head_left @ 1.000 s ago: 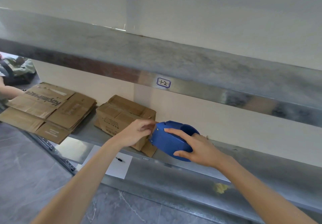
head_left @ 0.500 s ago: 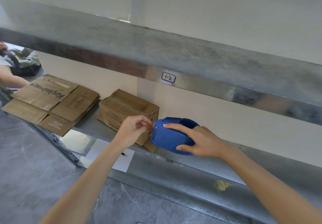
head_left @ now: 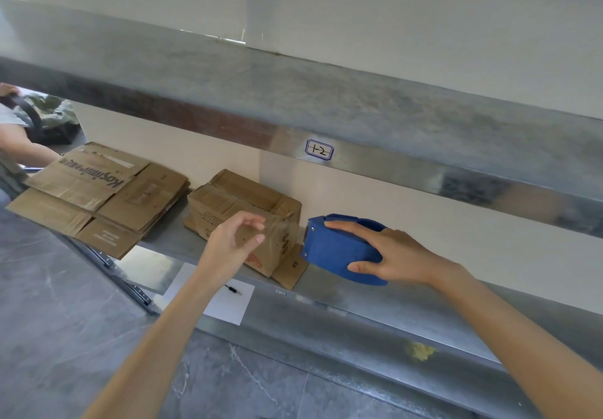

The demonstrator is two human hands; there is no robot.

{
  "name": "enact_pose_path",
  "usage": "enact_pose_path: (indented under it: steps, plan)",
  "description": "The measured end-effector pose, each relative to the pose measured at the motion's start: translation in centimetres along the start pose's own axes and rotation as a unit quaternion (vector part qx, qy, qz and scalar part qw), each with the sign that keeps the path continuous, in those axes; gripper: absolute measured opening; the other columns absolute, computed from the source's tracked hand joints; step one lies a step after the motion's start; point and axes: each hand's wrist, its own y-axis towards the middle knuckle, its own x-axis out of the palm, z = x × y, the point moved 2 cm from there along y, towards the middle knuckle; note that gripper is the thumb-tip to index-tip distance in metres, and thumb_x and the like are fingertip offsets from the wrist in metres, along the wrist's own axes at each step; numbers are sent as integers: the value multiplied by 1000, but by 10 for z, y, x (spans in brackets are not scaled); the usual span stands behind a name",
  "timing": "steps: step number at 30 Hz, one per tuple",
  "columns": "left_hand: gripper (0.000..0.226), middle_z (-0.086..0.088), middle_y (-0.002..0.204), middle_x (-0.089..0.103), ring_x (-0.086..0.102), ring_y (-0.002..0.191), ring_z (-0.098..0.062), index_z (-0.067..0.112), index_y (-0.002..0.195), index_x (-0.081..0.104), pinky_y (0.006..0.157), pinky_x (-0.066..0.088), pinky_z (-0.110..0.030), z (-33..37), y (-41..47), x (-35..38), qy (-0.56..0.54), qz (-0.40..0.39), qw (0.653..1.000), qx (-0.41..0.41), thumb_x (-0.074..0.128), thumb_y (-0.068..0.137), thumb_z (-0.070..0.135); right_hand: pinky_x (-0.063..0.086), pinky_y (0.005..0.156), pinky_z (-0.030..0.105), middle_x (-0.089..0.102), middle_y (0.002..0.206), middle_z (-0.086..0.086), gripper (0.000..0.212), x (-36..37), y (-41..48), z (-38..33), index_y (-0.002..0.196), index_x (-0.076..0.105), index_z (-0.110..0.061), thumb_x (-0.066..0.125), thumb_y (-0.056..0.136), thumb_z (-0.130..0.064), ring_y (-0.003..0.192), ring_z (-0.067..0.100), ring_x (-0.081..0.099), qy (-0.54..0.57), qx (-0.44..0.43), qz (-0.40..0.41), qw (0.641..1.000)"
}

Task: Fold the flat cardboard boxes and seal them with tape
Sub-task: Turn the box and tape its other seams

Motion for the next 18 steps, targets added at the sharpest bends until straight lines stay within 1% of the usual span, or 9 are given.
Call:
enact_pose_path:
  steps: [2,4,5,7,9,11,13,16,18]
  plan:
    - [38,18,103,62,51,105,13,28,106,58,108,37,-54,0,1,13,35,25,999,1,81,78,18,46,71,29,63,93,-18,74,-5,0,1,139,7,-71,58,94,-44,68,8,55,-1,4,-1,1000]
    - [50,19,101,55,42,102,22,29,105,52,105,36,-62,-1,3,27,65,66,996,-8,87,70,19,42,67,25,57,81,-31,73,-5,0,-1,140,9,-70,59,94,-43,62,3,52,8,4,-4,1000]
    - [54,17,101,52,40,100,23,29,105,50,103,37,-63,-3,3,33,73,80,994,-15,88,68,18,41,67,24,55,82,-31,73,-4,1,-3,141,10,-69,59,94,-43,62,2,51,12,5,-7,1000]
    - [57,14,101,51,42,94,14,28,105,48,100,41,-62,-6,4,41,83,104,991,-19,89,67,14,42,69,25,54,90,-24,73,-1,1,-4,143,9,-67,58,95,-43,65,1,49,10,7,-9,1000]
    - [58,12,101,51,42,89,5,27,103,47,96,45,-60,-10,4,44,92,121,988,-5,86,66,7,43,70,27,55,93,-17,73,1,0,-4,144,9,-66,58,95,-43,66,2,49,6,9,-11,1000]
    - [58,11,99,52,46,90,1,28,103,46,92,49,-54,-16,2,43,94,121,988,17,84,66,3,44,69,28,56,86,-17,74,3,1,-4,143,8,-67,58,95,-44,65,4,50,2,8,-18,1000]
    - [58,12,100,52,50,92,-3,28,103,45,90,51,-44,-23,-1,39,92,106,989,37,82,67,1,44,68,29,55,80,-18,74,4,4,-6,142,6,-68,58,94,-45,65,7,51,-1,1,-23,1000]
    - [60,18,102,50,53,101,-5,31,105,45,85,47,-26,-31,-6,26,86,82,991,52,80,68,0,49,73,33,62,101,-15,75,7,10,-10,141,7,-69,59,92,-45,72,11,55,4,-10,-31,999]
    - [60,22,104,50,53,104,-5,31,106,46,86,46,-24,-36,-10,16,83,72,992,62,80,69,-3,45,69,29,57,94,-27,74,9,16,-12,140,12,-69,61,91,-45,69,3,52,23,-20,-38,999]
